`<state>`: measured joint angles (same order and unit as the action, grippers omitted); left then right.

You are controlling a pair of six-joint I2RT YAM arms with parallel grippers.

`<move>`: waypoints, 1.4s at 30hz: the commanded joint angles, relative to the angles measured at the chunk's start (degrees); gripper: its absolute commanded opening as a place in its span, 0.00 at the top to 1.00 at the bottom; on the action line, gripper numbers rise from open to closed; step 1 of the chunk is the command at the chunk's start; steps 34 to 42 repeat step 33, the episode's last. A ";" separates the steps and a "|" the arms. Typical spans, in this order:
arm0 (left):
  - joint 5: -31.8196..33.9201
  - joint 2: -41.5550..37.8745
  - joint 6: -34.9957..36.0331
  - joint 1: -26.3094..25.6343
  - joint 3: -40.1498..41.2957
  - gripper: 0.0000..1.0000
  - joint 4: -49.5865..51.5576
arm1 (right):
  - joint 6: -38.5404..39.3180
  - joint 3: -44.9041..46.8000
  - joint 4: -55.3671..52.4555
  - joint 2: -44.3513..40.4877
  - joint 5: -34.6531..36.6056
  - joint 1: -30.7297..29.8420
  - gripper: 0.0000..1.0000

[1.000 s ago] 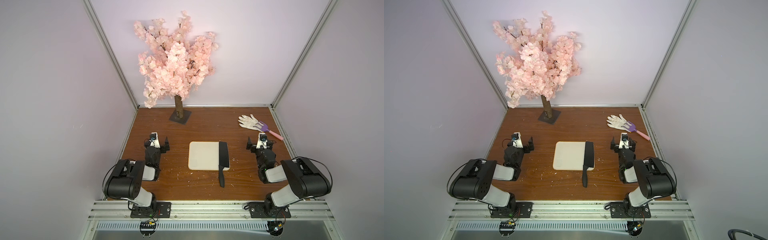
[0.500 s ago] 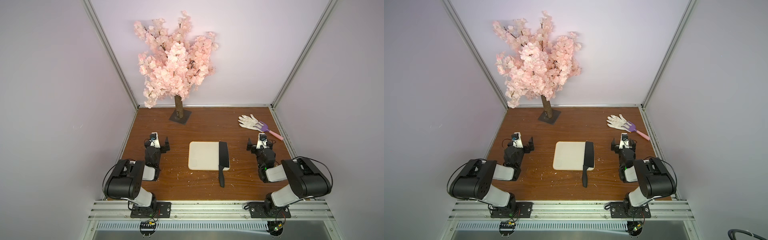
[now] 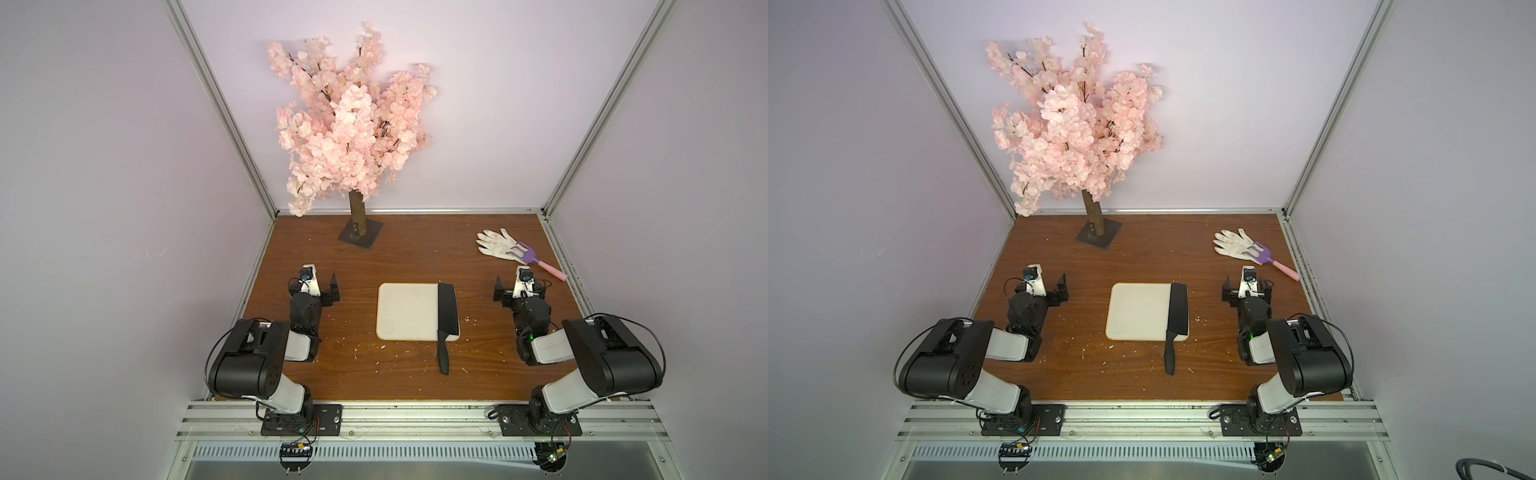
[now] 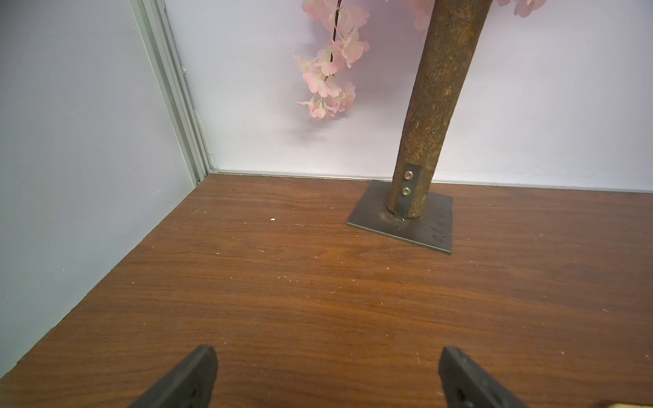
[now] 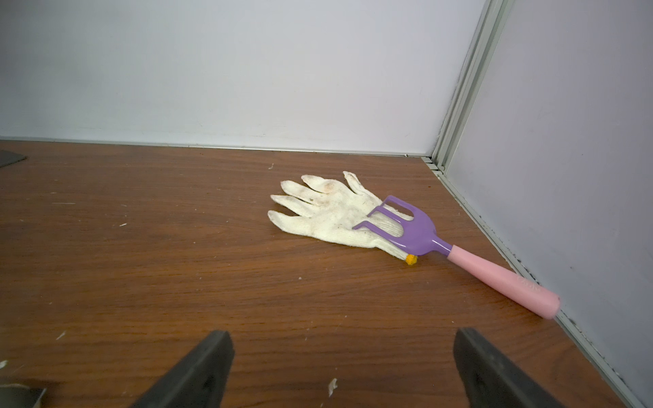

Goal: Align the knife with the edge of the cutting board
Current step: Reset both arms

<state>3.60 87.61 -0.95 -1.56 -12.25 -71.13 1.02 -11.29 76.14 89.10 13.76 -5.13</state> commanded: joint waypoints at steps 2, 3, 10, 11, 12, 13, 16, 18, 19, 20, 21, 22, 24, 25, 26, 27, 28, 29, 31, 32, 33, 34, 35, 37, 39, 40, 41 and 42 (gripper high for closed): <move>-0.65 -0.17 0.35 0.65 -0.32 0.01 -0.06 | -0.88 -0.14 1.29 -0.82 -0.31 0.19 0.00; -0.65 -0.23 0.34 0.60 -0.38 0.01 -0.10 | -0.91 -0.14 1.29 -0.78 -0.31 0.16 0.00; -0.69 -0.25 0.35 0.60 -0.32 0.01 -0.06 | -0.88 -0.14 1.29 -0.82 -0.32 0.25 0.00; -0.69 -0.17 0.34 0.67 -0.36 0.01 -0.06 | -0.87 -0.11 1.30 -0.78 -0.31 0.21 0.00; -0.71 -0.22 0.39 0.63 -0.33 0.01 -0.08 | -0.92 -0.13 1.36 -0.77 -0.37 0.17 0.00; -0.67 -0.25 0.34 0.61 -0.37 0.01 -0.06 | -0.88 -0.14 1.32 -0.77 -0.33 0.20 0.00; -0.71 -0.22 0.34 0.55 -0.32 0.01 -0.06 | -0.87 -0.14 1.34 -0.77 -0.31 0.19 0.00; -0.70 -0.17 0.34 0.53 -0.34 0.01 -0.12 | -0.89 -0.14 1.32 -0.78 -0.31 0.25 0.00; -0.70 -0.18 0.40 0.61 -0.32 0.01 -0.10 | -0.87 -0.14 1.36 -0.83 -0.33 0.21 0.01; -0.70 -0.17 0.35 0.60 -0.32 0.01 -0.06 | -0.90 -0.18 1.37 -0.80 -0.31 0.19 0.00; -0.68 -0.21 0.35 0.60 -0.38 0.01 -0.06 | -0.86 -0.14 1.30 -0.77 -0.27 0.20 0.01; -0.69 -0.21 0.35 0.64 -0.33 0.01 -0.06 | -0.90 -0.14 1.29 -0.84 -0.26 0.20 0.00; -0.64 -0.17 0.39 0.65 -0.37 0.01 -0.07 | -0.91 -0.21 1.29 -0.78 -0.33 0.20 0.00; -0.67 -0.21 0.41 0.64 -0.32 0.01 -0.06 | -0.97 -0.20 1.28 -0.77 -0.31 0.20 0.01; -0.74 -0.22 0.34 0.64 -0.32 0.01 -0.10 | -0.94 -0.22 1.27 -0.77 -0.31 0.19 0.00; -0.70 -0.24 0.34 0.65 -0.37 0.01 -0.07 | -1.00 -0.22 1.29 -0.78 -0.36 0.20 0.00; -0.65 -0.22 0.34 0.61 -0.32 0.01 -0.06 | -0.98 -0.30 1.01 -0.78 -0.44 0.23 0.00; -0.69 -0.22 0.34 0.60 -0.32 0.01 -0.06 | -1.01 -0.43 0.88 -0.71 -0.53 0.26 0.00; -0.67 -0.17 0.34 0.62 -0.34 0.01 -0.06 | -1.06 -0.64 0.62 -0.60 -0.75 0.31 0.00; -0.68 -0.17 0.34 0.63 -0.36 0.01 -0.12 | -1.15 -0.74 0.31 -0.62 -1.12 0.57 0.00; -0.72 -0.22 0.37 0.63 -0.32 0.01 -0.06 | -1.19 -0.69 0.30 -0.66 -1.51 0.76 0.00; -0.72 -0.22 0.37 0.63 -0.32 0.01 -0.06 | -1.19 -0.69 0.30 -0.66 -1.51 0.76 0.00; -0.72 -0.22 0.37 0.63 -0.32 0.01 -0.06 | -1.19 -0.69 0.30 -0.66 -1.51 0.76 0.00; -0.72 -0.22 0.37 0.63 -0.32 0.01 -0.06 | -1.19 -0.69 0.30 -0.66 -1.51 0.76 0.00; -0.72 -0.22 0.37 0.63 -0.32 0.01 -0.06 | -1.19 -0.69 0.30 -0.66 -1.51 0.76 0.00; -0.72 -0.22 0.37 0.63 -0.32 0.01 -0.06 | -1.19 -0.69 0.30 -0.66 -1.51 0.76 0.00; -0.72 -0.22 0.37 0.63 -0.32 0.01 -0.06 | -1.19 -0.69 0.30 -0.66 -1.51 0.76 0.00; -0.72 -0.22 0.37 0.63 -0.32 0.01 -0.06 | -1.19 -0.69 0.30 -0.66 -1.51 0.76 0.00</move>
